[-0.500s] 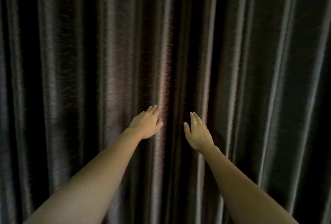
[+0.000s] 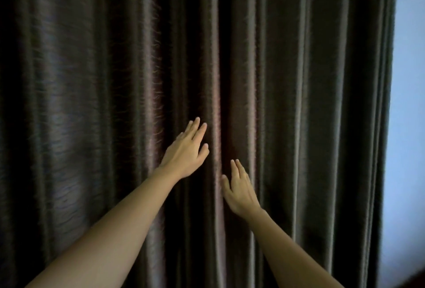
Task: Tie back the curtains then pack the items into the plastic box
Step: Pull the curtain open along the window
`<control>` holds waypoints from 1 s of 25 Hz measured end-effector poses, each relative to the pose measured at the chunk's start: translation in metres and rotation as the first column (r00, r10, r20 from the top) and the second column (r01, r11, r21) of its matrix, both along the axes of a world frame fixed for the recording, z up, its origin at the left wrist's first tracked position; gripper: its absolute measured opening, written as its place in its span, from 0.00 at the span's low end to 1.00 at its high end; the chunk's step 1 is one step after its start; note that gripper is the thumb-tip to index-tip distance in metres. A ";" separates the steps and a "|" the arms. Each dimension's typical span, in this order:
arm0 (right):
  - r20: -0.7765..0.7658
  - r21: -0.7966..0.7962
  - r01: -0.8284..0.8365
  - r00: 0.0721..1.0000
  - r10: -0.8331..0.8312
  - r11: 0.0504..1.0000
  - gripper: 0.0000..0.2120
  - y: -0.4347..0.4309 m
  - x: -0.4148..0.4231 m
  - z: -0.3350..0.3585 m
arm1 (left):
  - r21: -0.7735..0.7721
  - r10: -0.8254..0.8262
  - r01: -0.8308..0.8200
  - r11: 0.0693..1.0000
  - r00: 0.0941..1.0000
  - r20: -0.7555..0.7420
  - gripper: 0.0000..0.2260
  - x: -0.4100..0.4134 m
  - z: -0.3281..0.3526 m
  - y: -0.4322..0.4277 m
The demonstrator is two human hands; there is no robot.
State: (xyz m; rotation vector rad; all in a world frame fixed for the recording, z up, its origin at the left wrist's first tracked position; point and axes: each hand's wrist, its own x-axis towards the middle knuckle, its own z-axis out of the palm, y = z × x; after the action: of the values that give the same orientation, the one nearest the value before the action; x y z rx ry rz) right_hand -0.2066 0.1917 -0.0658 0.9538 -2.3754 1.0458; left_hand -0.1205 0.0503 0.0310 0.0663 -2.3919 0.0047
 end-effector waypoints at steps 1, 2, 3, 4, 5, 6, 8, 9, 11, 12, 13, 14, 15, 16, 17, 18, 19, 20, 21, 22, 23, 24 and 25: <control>0.006 0.010 -0.025 1.000 0.025 1.000 0.29 -0.004 -0.010 0.001 | -0.069 0.022 -0.025 0.997 0.999 -0.047 0.25 -0.013 0.006 0.001; 0.017 0.015 -0.057 0.998 0.057 0.998 0.29 -0.009 -0.018 0.003 | -0.141 0.048 -0.060 0.988 0.995 -0.090 0.24 -0.024 0.014 0.001; 0.021 0.010 -0.091 0.996 0.090 0.996 0.29 -0.015 -0.029 0.006 | -0.211 0.082 -0.108 0.972 0.988 -0.128 0.23 -0.037 0.023 0.000; 0.022 -0.006 -0.129 0.991 0.129 0.992 0.30 -0.023 -0.039 0.009 | -0.277 0.129 -0.169 0.946 0.979 -0.156 0.22 -0.049 0.032 -0.002; 0.019 -0.036 -0.168 0.986 0.168 0.985 0.30 -0.031 -0.050 0.014 | -0.334 0.181 -0.231 0.914 0.968 -0.175 0.21 -0.060 0.042 -0.004; 0.028 -0.071 -0.215 0.976 0.218 0.974 0.30 -0.039 -0.060 0.021 | -0.376 0.233 -0.289 0.880 0.954 -0.188 0.21 -0.068 0.052 -0.006; 0.039 -0.127 -0.333 0.939 0.340 0.934 0.29 -0.056 -0.074 0.033 | -0.404 0.338 -0.403 0.821 0.914 -0.224 0.21 -0.082 0.072 -0.011; 0.033 -0.145 -0.399 0.913 0.407 0.905 0.28 -0.066 -0.079 0.038 | -0.400 0.391 -0.465 0.790 0.884 -0.255 0.20 -0.085 0.081 -0.016; 0.026 -0.142 -0.504 0.858 0.512 0.852 0.26 -0.087 -0.084 0.047 | -0.403 0.475 -0.586 0.703 0.808 -0.348 0.15 -0.085 0.098 -0.029; 0.021 -0.110 -0.534 0.842 0.539 0.839 0.27 -0.101 -0.087 0.051 | -0.391 0.512 -0.645 0.657 0.762 -0.396 0.14 -0.083 0.106 -0.040; -0.009 -0.064 -0.533 0.846 0.534 0.844 0.28 -0.116 -0.089 0.056 | -0.361 0.543 -0.693 0.625 0.717 -0.437 0.17 -0.078 0.113 -0.051; -0.070 -0.025 -0.506 0.861 0.503 0.862 0.30 -0.130 -0.090 0.061 | -0.310 0.562 -0.725 0.615 0.678 -0.474 0.20 -0.072 0.119 -0.061; -0.142 -0.020 -0.487 0.866 0.479 0.873 0.33 -0.144 -0.089 0.065 | -0.249 0.571 -0.744 0.620 0.645 -0.507 0.22 -0.066 0.124 -0.071; -0.192 -0.050 -0.510 0.849 0.493 0.859 0.35 -0.157 -0.085 0.069 | -0.193 0.580 -0.755 0.627 0.617 -0.532 0.25 -0.059 0.126 -0.080; -0.213 -0.088 -0.569 0.813 0.542 0.818 0.36 -0.169 -0.080 0.072 | -0.138 0.589 -0.762 0.633 0.590 -0.552 0.28 -0.053 0.127 -0.088; -0.220 -0.119 -0.623 0.776 0.592 0.773 0.37 -0.180 -0.074 0.073 | -0.082 0.593 -0.760 0.645 0.565 -0.574 0.31 -0.046 0.127 -0.095; -0.227 -0.135 -0.664 0.743 0.629 0.736 0.39 -0.190 -0.068 0.073 | -0.026 0.587 -0.751 0.660 0.536 -0.606 0.34 -0.040 0.126 -0.101; -0.230 -0.138 -0.698 0.713 0.662 0.703 0.41 -0.201 -0.060 0.073 | 0.045 0.587 -0.730 0.682 0.510 -0.629 0.37 -0.031 0.127 -0.109; -0.236 -0.138 -0.723 0.688 0.686 0.677 0.43 -0.212 -0.053 0.073 | 0.134 0.590 -0.682 0.719 0.499 -0.635 0.38 -0.023 0.129 -0.116; -0.243 -0.143 -0.740 0.670 0.701 0.657 0.46 -0.224 -0.047 0.074 | 0.223 0.591 -0.612 0.759 0.502 -0.632 0.37 -0.015 0.132 -0.124; -0.253 -0.147 -0.752 0.657 0.710 0.643 0.48 -0.236 -0.038 0.076 | 0.285 0.589 -0.554 0.782 0.506 -0.630 0.35 -0.007 0.135 -0.133; -0.260 -0.146 -0.762 0.645 0.719 0.631 0.50 -0.248 -0.027 0.078 | 0.290 0.572 -0.529 0.797 0.509 -0.643 0.32 0.002 0.136 -0.143; -0.265 -0.143 -0.772 0.633 0.727 0.620 0.52 -0.258 -0.016 0.080 | 0.238 0.542 -0.543 0.805 0.510 -0.668 0.27 0.013 0.136 -0.153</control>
State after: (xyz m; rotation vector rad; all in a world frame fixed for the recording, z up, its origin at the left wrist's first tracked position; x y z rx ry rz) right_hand -0.2221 -0.0668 0.0146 1.9391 -1.6015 1.4052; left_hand -0.1076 -0.1024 0.1670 0.7048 -1.4846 0.2399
